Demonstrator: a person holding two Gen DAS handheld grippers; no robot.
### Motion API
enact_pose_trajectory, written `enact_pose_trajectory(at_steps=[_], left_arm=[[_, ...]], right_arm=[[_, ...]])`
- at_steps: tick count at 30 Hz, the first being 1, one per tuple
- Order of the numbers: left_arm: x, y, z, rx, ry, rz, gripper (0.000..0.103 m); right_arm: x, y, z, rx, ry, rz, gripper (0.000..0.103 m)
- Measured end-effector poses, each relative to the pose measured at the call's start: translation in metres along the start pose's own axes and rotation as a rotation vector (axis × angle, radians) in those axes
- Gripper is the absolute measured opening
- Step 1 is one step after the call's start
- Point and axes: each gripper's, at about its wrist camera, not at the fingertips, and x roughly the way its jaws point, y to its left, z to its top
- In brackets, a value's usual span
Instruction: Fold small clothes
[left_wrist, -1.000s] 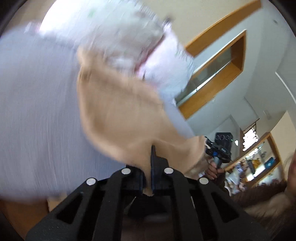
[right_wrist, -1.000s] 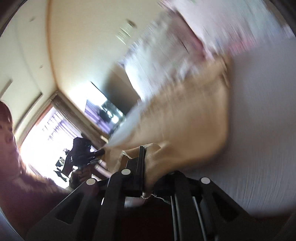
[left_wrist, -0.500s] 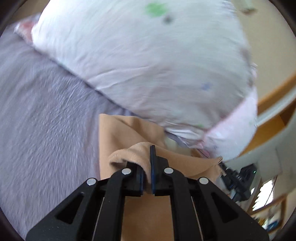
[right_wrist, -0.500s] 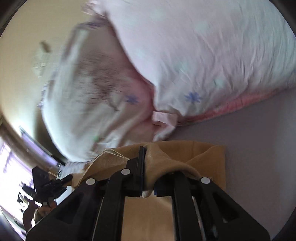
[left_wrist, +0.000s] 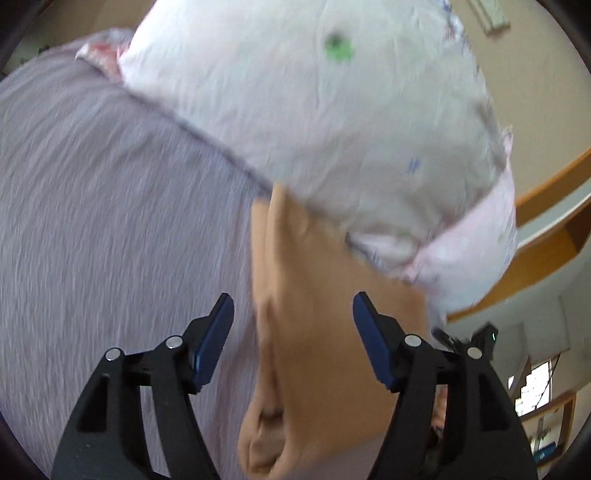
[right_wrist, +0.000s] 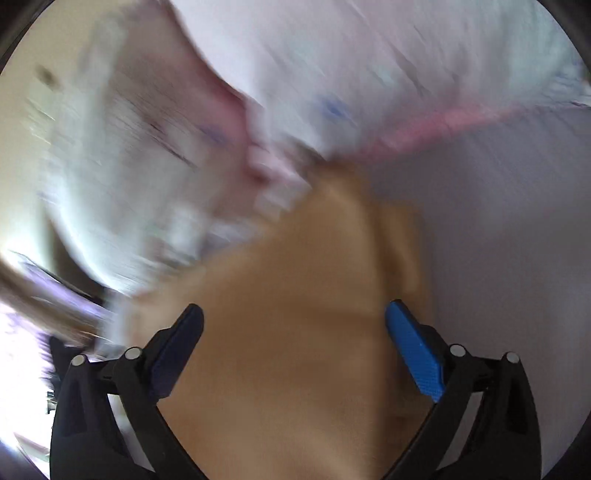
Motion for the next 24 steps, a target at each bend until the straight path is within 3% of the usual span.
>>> enact_pose_trajectory(at_steps=[4, 6, 7, 8, 10, 14, 16, 20, 23, 24], left_arm=[[0.011, -0.004, -0.024, 0.048, 0.079, 0.035, 0.066], [0.015, -0.009, -0.031, 0.072, 0.070, 0.061, 0.065], [0.018, -0.012, -0.033, 0.078, 0.071, 0.077, 0.060], [0.020, -0.012, -0.035, 0.059, 0.071, 0.083, 0.038], [0.028, -0.005, -0.038, -0.028, 0.090, 0.066, 0.022], [0.015, -0.024, -0.034, -0.032, 0.025, 0.048, 0.017], [0.007, -0.056, -0.028, 0.033, -0.001, 0.028, 0.017], [0.017, -0.159, -0.027, 0.228, -0.003, -0.065, 0.017], [0.062, -0.236, -0.047, 0.355, 0.086, -0.146, 0.018], [0.091, -0.263, -0.063, 0.394, 0.153, -0.173, 0.019]], right_arm=[[-0.039, -0.021, -0.009, 0.077, -0.140, 0.198, 0.097], [-0.048, -0.034, -0.013, 0.106, -0.194, 0.234, 0.099], [-0.050, -0.040, -0.015, 0.121, -0.206, 0.247, 0.099], [-0.050, -0.043, -0.015, 0.133, -0.210, 0.253, 0.099], [-0.044, -0.051, -0.013, 0.172, -0.208, 0.261, 0.099], [-0.047, -0.055, -0.009, 0.210, -0.235, 0.307, 0.099], [-0.056, -0.055, -0.008, 0.208, -0.270, 0.315, 0.099], [-0.070, -0.058, -0.007, 0.228, -0.312, 0.335, 0.099], [-0.074, -0.064, -0.009, 0.242, -0.318, 0.313, 0.099], [-0.073, -0.066, -0.008, 0.244, -0.309, 0.294, 0.099]])
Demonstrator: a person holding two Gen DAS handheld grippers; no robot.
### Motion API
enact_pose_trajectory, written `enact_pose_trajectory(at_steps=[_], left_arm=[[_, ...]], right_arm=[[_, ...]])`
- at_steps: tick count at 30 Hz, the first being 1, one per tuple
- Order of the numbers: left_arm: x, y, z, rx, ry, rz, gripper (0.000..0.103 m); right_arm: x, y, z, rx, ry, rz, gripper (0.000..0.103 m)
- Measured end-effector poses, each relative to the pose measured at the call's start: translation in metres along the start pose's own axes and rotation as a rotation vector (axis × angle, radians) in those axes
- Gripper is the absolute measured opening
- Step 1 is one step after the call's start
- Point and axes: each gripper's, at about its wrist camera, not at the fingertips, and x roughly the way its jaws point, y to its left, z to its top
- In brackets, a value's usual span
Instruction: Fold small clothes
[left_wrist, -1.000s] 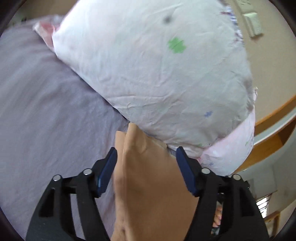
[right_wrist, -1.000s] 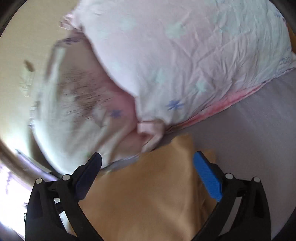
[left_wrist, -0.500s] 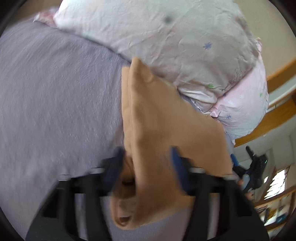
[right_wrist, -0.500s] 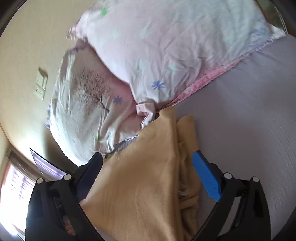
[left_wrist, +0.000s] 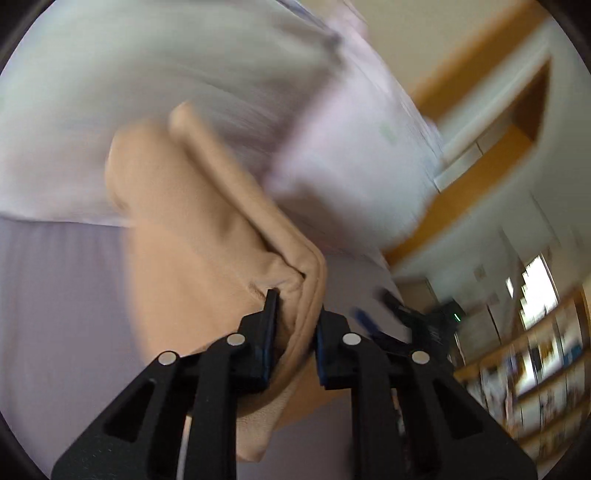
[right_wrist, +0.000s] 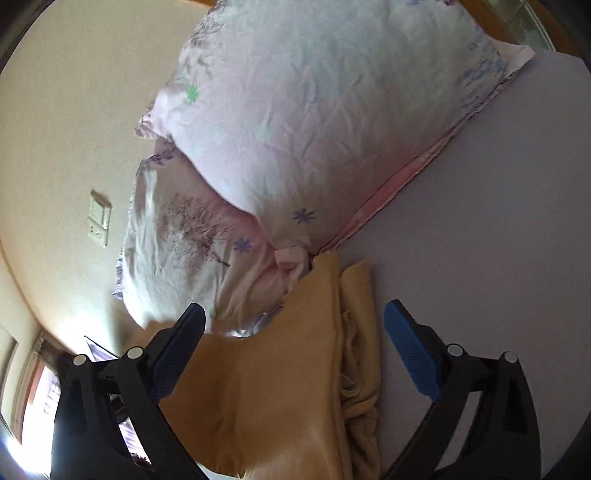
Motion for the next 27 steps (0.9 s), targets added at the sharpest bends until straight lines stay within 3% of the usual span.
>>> enact_pose_trajectory(at_steps=[2, 4, 6, 9, 12, 14, 15, 19, 20, 23, 24, 25, 27], left_arm=[[0.044, -0.026, -0.006, 0.022, 0.108, -0.092, 0.019], [0.069, -0.044, -0.015, 0.034, 0.180, -0.266, 0.019], [0.062, -0.047, -0.020, 0.061, 0.156, -0.295, 0.020], [0.032, -0.017, -0.021, 0.049, 0.069, -0.205, 0.035], [0.001, 0.044, -0.025, -0.049, 0.033, -0.022, 0.041], [-0.012, 0.072, -0.033, -0.104, 0.034, 0.048, 0.047], [-0.013, 0.086, -0.038, -0.135, 0.045, 0.069, 0.047], [-0.003, 0.113, -0.051, -0.193, 0.087, 0.053, 0.050], [0.001, 0.112, -0.054, -0.189, 0.098, 0.046, 0.052], [0.023, 0.097, -0.056, -0.160, 0.112, 0.047, 0.055], [0.024, 0.096, -0.056, -0.150, 0.113, 0.054, 0.055], [0.028, 0.093, -0.056, -0.138, 0.112, 0.067, 0.056], [0.030, 0.088, -0.055, -0.129, 0.104, 0.075, 0.059]], right_arm=[[0.001, -0.003, 0.000, 0.001, 0.006, -0.037, 0.099], [0.002, -0.006, 0.000, -0.004, 0.015, -0.075, 0.099], [0.003, -0.006, -0.001, -0.009, 0.026, -0.087, 0.099], [0.003, 0.000, -0.003, -0.028, 0.051, -0.054, 0.099], [0.003, 0.010, -0.011, -0.086, 0.117, -0.055, 0.099], [0.001, 0.018, -0.021, -0.134, 0.160, -0.055, 0.092], [-0.002, 0.023, -0.029, -0.161, 0.183, -0.061, 0.083], [0.008, 0.033, -0.047, -0.247, 0.260, -0.146, 0.068], [0.014, 0.033, -0.047, -0.249, 0.270, -0.175, 0.067], [0.039, 0.031, -0.040, -0.256, 0.286, -0.231, 0.050], [0.049, 0.033, -0.036, -0.267, 0.290, -0.229, 0.037], [0.054, 0.034, -0.034, -0.288, 0.289, -0.225, 0.015], [0.058, 0.041, -0.029, -0.351, 0.253, -0.249, 0.013]])
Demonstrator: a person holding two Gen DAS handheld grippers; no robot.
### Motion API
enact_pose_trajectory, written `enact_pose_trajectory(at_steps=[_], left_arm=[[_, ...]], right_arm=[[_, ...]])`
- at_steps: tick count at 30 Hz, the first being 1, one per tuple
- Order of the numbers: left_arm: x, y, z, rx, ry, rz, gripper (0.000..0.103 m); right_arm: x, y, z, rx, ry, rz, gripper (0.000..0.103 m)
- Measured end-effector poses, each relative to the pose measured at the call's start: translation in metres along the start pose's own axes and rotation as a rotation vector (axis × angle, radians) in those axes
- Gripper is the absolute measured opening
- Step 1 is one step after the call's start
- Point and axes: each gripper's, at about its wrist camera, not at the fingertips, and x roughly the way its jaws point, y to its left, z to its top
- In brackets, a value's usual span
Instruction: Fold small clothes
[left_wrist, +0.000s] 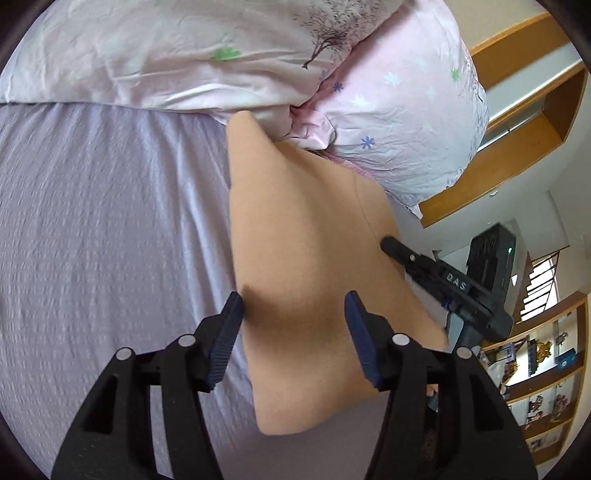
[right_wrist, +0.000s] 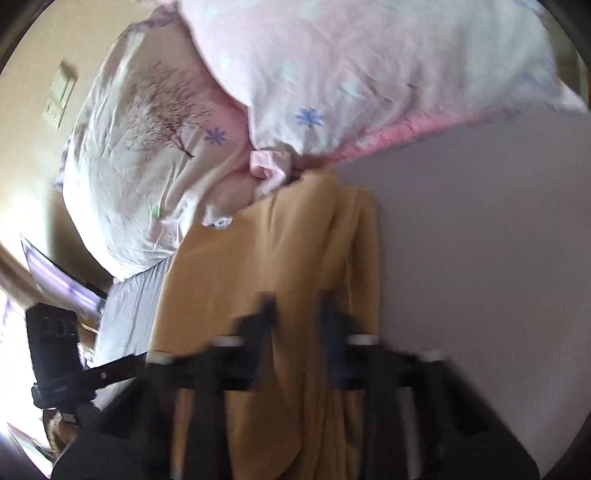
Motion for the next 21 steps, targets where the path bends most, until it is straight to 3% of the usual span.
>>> enact_pose_trajectory(at_steps=[3, 6, 7, 8, 9, 10, 13, 15, 17, 18, 21], left_arm=[[0.002, -0.003, -0.001, 0.005, -0.004, -0.001, 0.061], [0.011, -0.005, -0.002, 0.005, 0.015, 0.012, 0.062], [0.014, -0.005, -0.004, 0.004, 0.026, 0.012, 0.062], [0.017, -0.005, -0.006, 0.007, 0.035, 0.007, 0.063], [0.020, -0.006, -0.006, 0.008, 0.038, 0.006, 0.063], [0.023, -0.006, -0.007, 0.004, 0.045, 0.004, 0.064], [0.031, -0.004, -0.011, -0.025, 0.052, -0.040, 0.061], [0.033, -0.004, -0.013, -0.025, 0.039, -0.029, 0.049], [0.033, 0.001, -0.015, -0.045, 0.028, -0.046, 0.037], [0.032, 0.002, -0.016, -0.047, 0.027, -0.056, 0.034], [0.023, 0.006, -0.022, -0.046, 0.007, -0.079, 0.027]], right_arm=[[-0.013, -0.010, 0.011, 0.023, -0.086, -0.046, 0.010], [-0.010, -0.025, 0.009, 0.071, -0.038, -0.057, 0.012], [-0.012, -0.027, 0.005, 0.085, -0.020, -0.036, 0.021], [-0.016, -0.027, 0.001, 0.099, -0.008, -0.013, 0.036], [-0.023, -0.028, -0.006, 0.117, 0.004, 0.032, 0.074], [-0.029, -0.028, -0.010, 0.127, -0.002, 0.065, 0.102], [-0.033, -0.026, -0.020, 0.120, 0.027, 0.085, 0.102], [-0.026, -0.024, -0.026, 0.112, 0.070, 0.055, 0.098], [-0.016, -0.023, -0.034, 0.115, 0.116, 0.030, 0.077], [-0.009, -0.024, -0.039, 0.133, 0.146, 0.075, 0.050], [-0.008, -0.018, -0.053, 0.128, 0.126, 0.115, 0.039]])
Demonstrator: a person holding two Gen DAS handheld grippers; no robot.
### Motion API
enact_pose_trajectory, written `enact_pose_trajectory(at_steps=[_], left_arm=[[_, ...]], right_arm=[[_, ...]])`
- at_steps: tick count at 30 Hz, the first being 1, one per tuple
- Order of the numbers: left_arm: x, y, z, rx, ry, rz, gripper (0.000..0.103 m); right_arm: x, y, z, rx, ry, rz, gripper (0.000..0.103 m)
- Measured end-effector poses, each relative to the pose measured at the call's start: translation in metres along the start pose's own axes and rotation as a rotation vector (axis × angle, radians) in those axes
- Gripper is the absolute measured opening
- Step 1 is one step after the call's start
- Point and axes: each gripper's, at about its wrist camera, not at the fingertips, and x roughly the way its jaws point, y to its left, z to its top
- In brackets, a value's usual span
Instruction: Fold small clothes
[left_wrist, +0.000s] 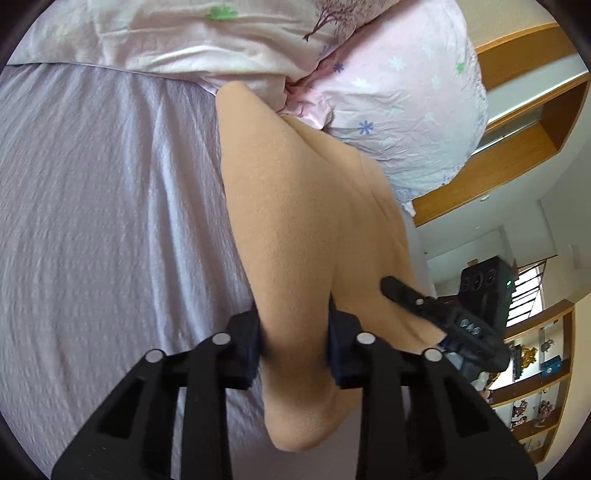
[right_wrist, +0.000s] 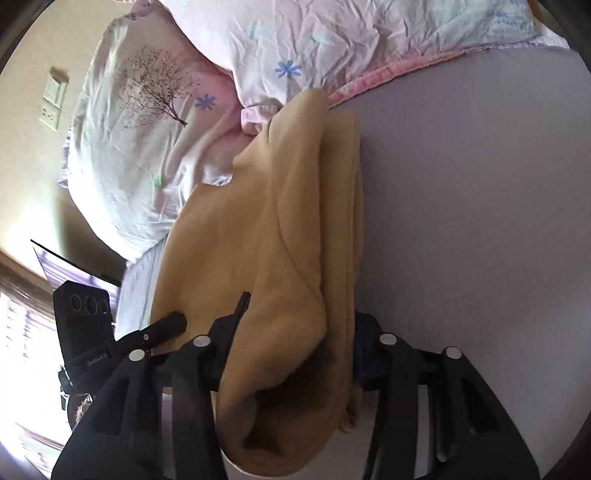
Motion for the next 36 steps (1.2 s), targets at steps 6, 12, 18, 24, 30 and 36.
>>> enact_pose_trajectory(at_steps=[6, 12, 18, 24, 30, 36], left_arm=[[-0.073, 0.016, -0.052, 0.043, -0.056, -0.006, 0.027], [-0.121, 0.020, -0.097, 0.129, -0.123, 0.112, 0.030], [-0.125, -0.032, -0.116, 0.336, -0.199, 0.143, 0.055], [-0.111, -0.036, -0.123, 0.334, -0.155, 0.147, 0.062], [-0.135, -0.042, -0.155, 0.312, -0.227, 0.230, 0.099], [-0.128, -0.035, -0.185, 0.210, -0.203, 0.298, 0.101]], right_arm=[[0.002, 0.043, -0.047, -0.140, 0.101, 0.058, 0.046], [-0.040, 0.057, -0.024, -0.158, -0.130, -0.033, 0.074], [0.021, 0.075, 0.021, -0.165, -0.053, -0.099, 0.041], [0.019, 0.055, 0.010, -0.067, -0.049, -0.120, 0.009], [-0.072, 0.087, -0.056, -0.237, -0.164, 0.089, 0.097], [-0.081, 0.101, -0.109, -0.307, -0.047, 0.311, 0.091]])
